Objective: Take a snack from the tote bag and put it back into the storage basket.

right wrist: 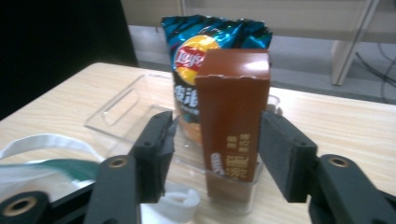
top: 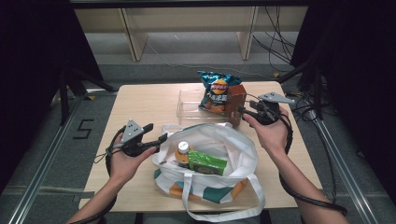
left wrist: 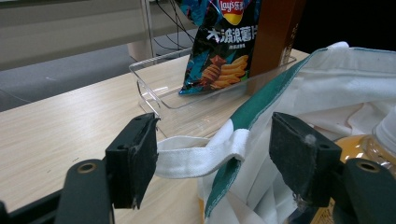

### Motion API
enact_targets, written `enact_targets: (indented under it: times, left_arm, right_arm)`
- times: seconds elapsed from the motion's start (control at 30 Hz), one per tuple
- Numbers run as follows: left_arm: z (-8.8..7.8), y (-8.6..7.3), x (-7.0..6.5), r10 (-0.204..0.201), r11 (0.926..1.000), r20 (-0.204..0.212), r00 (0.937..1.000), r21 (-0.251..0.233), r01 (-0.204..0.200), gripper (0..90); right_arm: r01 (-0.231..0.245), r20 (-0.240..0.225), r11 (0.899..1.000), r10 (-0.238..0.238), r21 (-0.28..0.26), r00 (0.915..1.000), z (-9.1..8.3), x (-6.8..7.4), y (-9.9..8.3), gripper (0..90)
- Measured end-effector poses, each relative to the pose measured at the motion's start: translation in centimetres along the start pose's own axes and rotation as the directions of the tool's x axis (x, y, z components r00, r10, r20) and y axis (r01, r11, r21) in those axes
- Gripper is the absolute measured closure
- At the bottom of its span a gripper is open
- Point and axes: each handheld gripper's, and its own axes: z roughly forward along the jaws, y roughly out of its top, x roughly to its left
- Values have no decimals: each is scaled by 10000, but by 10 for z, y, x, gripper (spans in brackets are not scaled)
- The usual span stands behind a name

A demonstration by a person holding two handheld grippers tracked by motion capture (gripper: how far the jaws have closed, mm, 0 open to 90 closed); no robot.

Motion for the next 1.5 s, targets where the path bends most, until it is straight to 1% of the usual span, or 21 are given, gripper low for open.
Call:
enact_targets:
  times: [0.03, 0.07, 0.23, 0.4, 0.43, 0.47, 0.63, 0.67, 0.7, 0.77, 0.93, 0.97, 1.0, 1.03, 1.13, 1.2, 1.23, 1.37, 1.4, 1.47, 1.5]
  left_arm:
    - [1, 0, 0, -9, 10000, -5, 10000, 22, 9, 320]
    - [1, 0, 1, -22, 10000, 2, 10000, 30, 22, 321]
    - [4, 0, 0, -2, 10000, 66, 10000, 78, 1, 322]
    - [3, 0, 1, 47, 10000, 54, 10000, 57, -47, 322]
    - [2, 0, 1, -14, 10000, 39, 10000, 61, 13, 322]
    - [2, 1, 1, -23, 10000, 39, 10000, 65, 23, 322]
    - [2, 1, -1, 13, 10000, 52, 10000, 36, -13, 322]
    - [2, 1, -1, 22, 10000, 56, 10000, 32, -22, 322]
    - [2, 1, -1, 17, 10000, 47, 10000, 43, -17, 322]
    - [2, 1, 0, 8, 10000, 39, 10000, 58, -8, 323]
    - [2, 1, 0, 32, 10000, 53, 10000, 25, -32, 323]
    - [2, 1, 0, 34, 10000, 66, 10000, 14, -34, 323]
    - [2, 0, 0, 3, 10000, 68, 10000, 8, -3, 323]
    - [2, 0, 0, 10, 10000, 57, 10000, 16, -10, 323]
    - [1, 1, 0, 16, 10000, -17, 10000, 58, -16, 323]
    - [1, 1, 0, 4, 10000, -7, 10000, 31, -4, 323]
    - [1, 1, 0, 16, 10000, -21, 10000, 30, -16, 323]
    - [1, 1, 1, 9, 10000, -22, 10000, 35, -9, 323]
    - [1, 1, 1, -2, 10000, -30, 10000, 36, 2, 322]
    - [1, 1, 1, 15, 10000, -26, 10000, 27, -15, 322]
    - [1, 1, 1, 17, 10000, -27, 10000, 23, -17, 323]
  right_arm:
    - [-351, -155, 9993, 353, 97, 9993, -3, 3, -1, 497]
    - [105, -313, 9999, -106, -38, 9995, -3, 1, -1, 508]
    - [12, -706, 9998, 4, 219, 9975, -10, 6, -5, 541]
    - [352, -879, 9993, -364, -149, 9955, -16, 11, -8, 502]
    - [663, -969, 9973, -690, -309, 9929, -16, 10, -9, 497]
    - [434, -964, 9989, -451, -198, 9943, -18, 12, -9, 498]
    - [842, -1407, 9963, -859, -182, 9863, -20, 16, -15, 556]
    - [623, -1518, 9980, -599, 113, 9866, -23, 18, -15, 566]
    - [911, -1598, 9958, -892, 49, 9831, -22, 18, -16, 573]
    - [794, -1771, 9967, -755, 148, 9813, -23, 21, -18, 588]
    - [1059, -2091, 9943, -1020, 75, 9726, -26, 24, -22, 600]
    - [773, -2224, 9968, -711, 193, 9724, -26, 27, -23, 600]
    - [917, -2442, 9954, -825, 266, 9662, -25, 27, -23, 605]
    - [802, -2370, 9966, -739, 174, 9687, -26, 29, -25, 609]
    - [1123, -2572, 9931, -1002, 326, 9612, -25, 31, -27, 609]
    - [937, -2702, 9943, -767, 505, 9597, -26, 36, -29, 610]
    - [1162, -2699, 9919, -984, 505, 9578, -26, 36, -29, 612]
    - [1134, -3063, 9922, -921, 522, 9475, -27, 41, -30, 623]
    - [1140, -2936, 9919, -925, 568, 9514, -28, 43, -30, 625]
    - [1029, -3106, 9935, -828, 486, 9469, -29, 46, -31, 622]
    - [1361, -3219, 9900, -1172, 369, 9395, -28, 45, -30, 620]
